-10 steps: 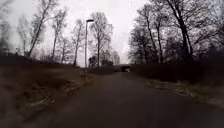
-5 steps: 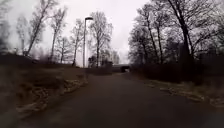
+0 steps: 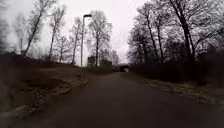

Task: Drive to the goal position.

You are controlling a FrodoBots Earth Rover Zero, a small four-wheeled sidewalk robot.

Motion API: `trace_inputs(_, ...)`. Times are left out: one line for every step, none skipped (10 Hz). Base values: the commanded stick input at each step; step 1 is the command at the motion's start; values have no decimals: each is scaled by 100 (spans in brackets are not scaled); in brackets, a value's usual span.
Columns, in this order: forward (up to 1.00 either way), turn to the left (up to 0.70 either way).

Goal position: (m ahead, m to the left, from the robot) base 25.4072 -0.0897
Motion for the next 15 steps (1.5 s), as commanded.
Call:
trace_inputs(70, 0)
trace_inputs(70, 0)
trace_inputs(70, 0)
trace_inputs(70, 0)
trace_inputs(70, 0)
trace_inputs(70, 0)
trace_inputs(70, 0)
trace_inputs(70, 0)
trace_inputs(70, 0)
trace_inputs(70, 0)
trace_inputs(70, 0)
trace_inputs(70, 0)
trace_inputs(70, 0)
trace_inputs(70, 0)
trace_inputs(70, 0)
